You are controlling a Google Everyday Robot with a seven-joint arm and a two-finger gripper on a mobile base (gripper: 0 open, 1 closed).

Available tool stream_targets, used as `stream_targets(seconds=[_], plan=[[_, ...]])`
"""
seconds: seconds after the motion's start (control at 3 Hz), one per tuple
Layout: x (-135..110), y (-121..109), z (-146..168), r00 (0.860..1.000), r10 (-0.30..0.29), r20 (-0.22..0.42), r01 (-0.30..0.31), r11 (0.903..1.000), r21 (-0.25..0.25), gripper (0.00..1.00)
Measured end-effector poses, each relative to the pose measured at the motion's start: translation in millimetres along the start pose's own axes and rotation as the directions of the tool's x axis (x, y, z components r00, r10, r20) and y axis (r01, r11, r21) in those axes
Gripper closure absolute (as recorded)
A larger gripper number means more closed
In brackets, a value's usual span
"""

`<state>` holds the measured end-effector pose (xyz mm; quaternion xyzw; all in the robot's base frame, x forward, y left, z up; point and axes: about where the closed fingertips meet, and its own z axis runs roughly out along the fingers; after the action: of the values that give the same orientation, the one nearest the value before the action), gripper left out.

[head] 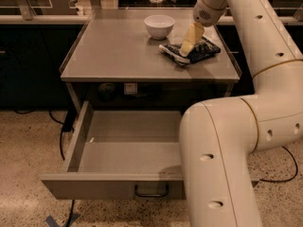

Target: Place blue chip bag into top drawer

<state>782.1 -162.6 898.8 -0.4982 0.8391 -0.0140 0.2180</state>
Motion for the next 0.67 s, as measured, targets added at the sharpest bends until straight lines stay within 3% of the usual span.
stream_targets(seconds=[0.33,0.67], plan=[[0.0,0.0,0.0,1.0,0.0,0.0,0.0,1.0,0.0,0.0],[3.9,-2.9,0.1,0.999,0.037,0.007,-0.037,0.9993,0.004,0.0]])
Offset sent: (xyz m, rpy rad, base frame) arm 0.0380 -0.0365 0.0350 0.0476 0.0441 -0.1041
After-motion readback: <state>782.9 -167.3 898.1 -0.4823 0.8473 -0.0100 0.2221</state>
